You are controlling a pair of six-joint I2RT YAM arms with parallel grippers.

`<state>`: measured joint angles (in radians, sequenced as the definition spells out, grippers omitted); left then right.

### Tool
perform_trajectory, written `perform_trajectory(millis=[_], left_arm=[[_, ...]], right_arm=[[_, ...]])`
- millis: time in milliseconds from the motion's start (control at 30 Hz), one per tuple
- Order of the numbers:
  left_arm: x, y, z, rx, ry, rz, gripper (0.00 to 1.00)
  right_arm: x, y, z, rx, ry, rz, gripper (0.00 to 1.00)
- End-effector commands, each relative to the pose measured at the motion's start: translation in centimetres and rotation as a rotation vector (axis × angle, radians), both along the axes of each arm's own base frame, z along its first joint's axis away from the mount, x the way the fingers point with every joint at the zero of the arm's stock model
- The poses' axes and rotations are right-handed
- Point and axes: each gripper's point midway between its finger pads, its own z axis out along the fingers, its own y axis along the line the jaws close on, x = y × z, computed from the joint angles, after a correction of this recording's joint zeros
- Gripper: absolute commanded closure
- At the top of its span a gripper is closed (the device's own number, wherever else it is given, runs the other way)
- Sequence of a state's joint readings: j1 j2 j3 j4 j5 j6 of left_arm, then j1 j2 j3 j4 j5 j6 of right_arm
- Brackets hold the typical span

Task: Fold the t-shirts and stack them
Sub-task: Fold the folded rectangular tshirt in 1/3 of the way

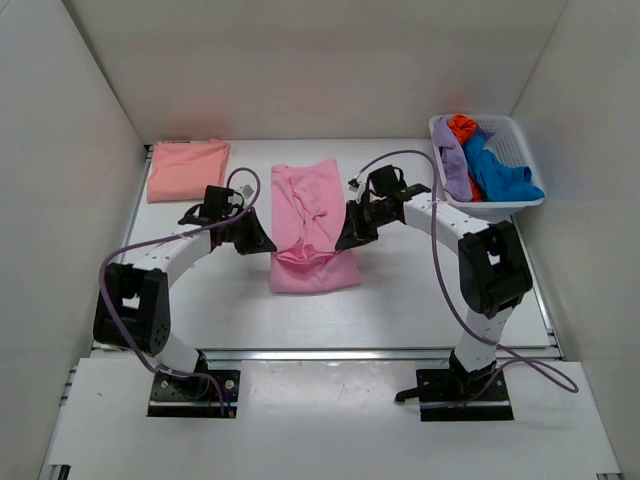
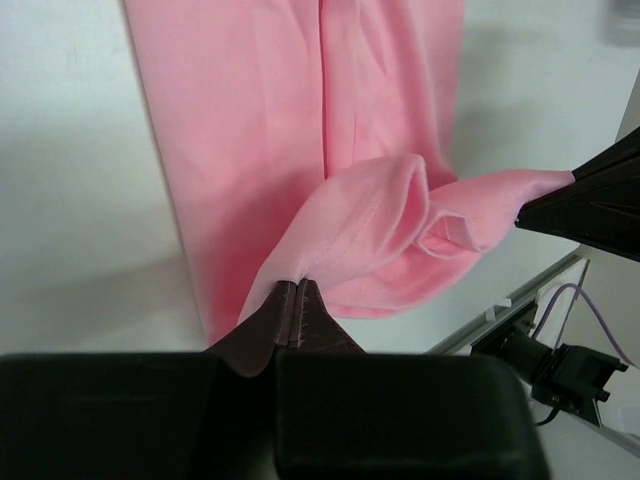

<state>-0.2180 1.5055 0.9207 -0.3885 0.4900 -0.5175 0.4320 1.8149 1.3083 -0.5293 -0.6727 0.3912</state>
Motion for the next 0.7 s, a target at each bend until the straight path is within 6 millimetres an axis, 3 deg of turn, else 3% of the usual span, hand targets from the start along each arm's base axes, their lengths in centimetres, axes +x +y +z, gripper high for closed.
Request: perform_trajectory(millis=[0,33,100,167,200,267,367,400,467,600,633,667], left_arm=[[3.2,-0.6,2.0,-0.031,-0.09,-0.029,1.0],[3.8,-0.5,2.2,-0.032,-0.099,-0.022,1.0],[5.1,-0.8,1.9,-0.031,-0.098,-0.018,1.0],[6.3,-0.5,1.5,-0.031,-0.095,-0.004,1.0],[7.1,-0.6,1.5,-0.034,-0.095,-0.004,0.98],[8.7,-0.1,1.5,-0.037,-0.106,0.033,0.76],[10.9,1.7,2.4,-0.068,-0.129,0.112,0.59],[11.5,2.0,2.9,-0.073,-0.142,0.134,0.54],[12.4,3.4,4.0,-0.077,-0.175,0.182,0.53],[11.5,4.7,3.8,-0.057,-0.171,0.213,0.45],[10.6,4.0,3.4,-0.049,-0.168,0.183,0.44],[9.3,3.4,2.8,-0.043,-0.154,0.161,0.44]], right_arm=[[2.4,0.0,1.3,0.013,-0.048,0.019,1.0],[2.9,-0.3,0.6,0.004,-0.034,0.015,1.0],[4.6,-0.1,1.5,0.001,-0.059,0.008,1.0],[6.2,-0.3,0.7,-0.009,-0.053,0.004,1.0],[7.2,-0.1,1.3,-0.006,-0.079,0.005,1.0],[9.1,-0.4,0.9,-0.018,-0.093,-0.017,0.81],[11.9,-1.3,1.9,-0.041,-0.173,-0.062,0.56],[12.6,-1.5,2.2,-0.052,-0.194,-0.083,0.53],[13.6,-3.1,3.1,-0.064,-0.23,-0.143,0.48],[12.1,-5.4,2.8,-0.043,-0.224,-0.192,0.48],[10.7,-5.7,1.2,-0.059,-0.183,-0.189,0.48],[10.2,-6.0,1.7,-0.058,-0.2,-0.19,0.48]])
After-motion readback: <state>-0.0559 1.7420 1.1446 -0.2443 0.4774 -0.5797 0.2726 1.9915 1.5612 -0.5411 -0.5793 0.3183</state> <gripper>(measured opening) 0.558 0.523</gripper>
